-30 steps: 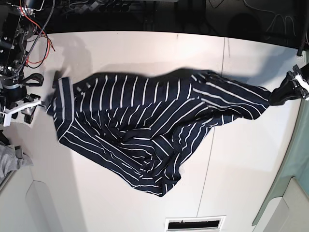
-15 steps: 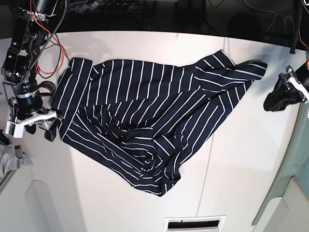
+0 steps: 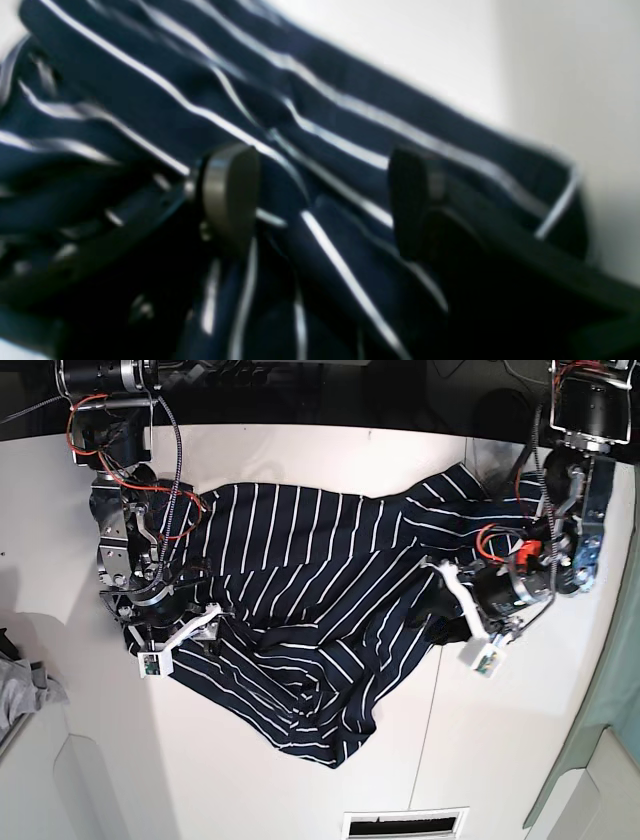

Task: Layout the t-shirt on the table in an organized manner, then fold the t-shirt properly
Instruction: 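Grasp the shirt again with both grippers near its middle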

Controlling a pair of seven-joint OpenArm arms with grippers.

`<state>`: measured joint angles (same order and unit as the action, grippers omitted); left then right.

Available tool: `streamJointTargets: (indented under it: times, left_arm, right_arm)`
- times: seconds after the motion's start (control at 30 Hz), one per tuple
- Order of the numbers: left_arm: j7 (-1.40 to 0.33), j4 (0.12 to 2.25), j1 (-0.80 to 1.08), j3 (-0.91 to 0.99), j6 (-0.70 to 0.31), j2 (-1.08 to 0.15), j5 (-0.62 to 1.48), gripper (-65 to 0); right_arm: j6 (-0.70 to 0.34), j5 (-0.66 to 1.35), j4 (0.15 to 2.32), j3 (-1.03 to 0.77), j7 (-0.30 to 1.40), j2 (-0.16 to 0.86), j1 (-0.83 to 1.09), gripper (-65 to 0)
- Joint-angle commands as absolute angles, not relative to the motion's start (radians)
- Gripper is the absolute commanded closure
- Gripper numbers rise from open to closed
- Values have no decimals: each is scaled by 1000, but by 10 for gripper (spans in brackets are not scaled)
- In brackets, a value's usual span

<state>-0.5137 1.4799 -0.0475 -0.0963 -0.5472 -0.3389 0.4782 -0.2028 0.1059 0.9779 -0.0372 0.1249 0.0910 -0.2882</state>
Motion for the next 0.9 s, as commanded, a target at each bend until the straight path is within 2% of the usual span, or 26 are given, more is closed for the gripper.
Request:
streamJointTargets:
  times: [0.0,0.17,0.27,0.57,0.73,0.87]
  left_arm:
    - [-467,1460,-86,-113,-519,-331,455,-297]
    - [-362,1284,-183,-204,-422,-239,306,-297]
    - [-358,1212,-226,-215,-356,-199,268,-297]
    - [-282,1129,-255,-216,-319,-177,242,-295]
    - [-247,1082,-254,-216,-300,-174,242,-240]
    - [-246,1074,-252,-216,-308,-160,243,-240]
  right_arm:
    - [-205,109,982,-35,99,96,-310,-401]
    - [-205,108,979,-35,100,98,-292,-401]
    - [-206,109,979,-35,101,96,-284,-401]
    - [-206,112,979,-35,100,97,-279,-401]
    - [-206,111,979,-35,101,97,-279,-400]
    - [-206,112,979,-35,100,96,-279,-400]
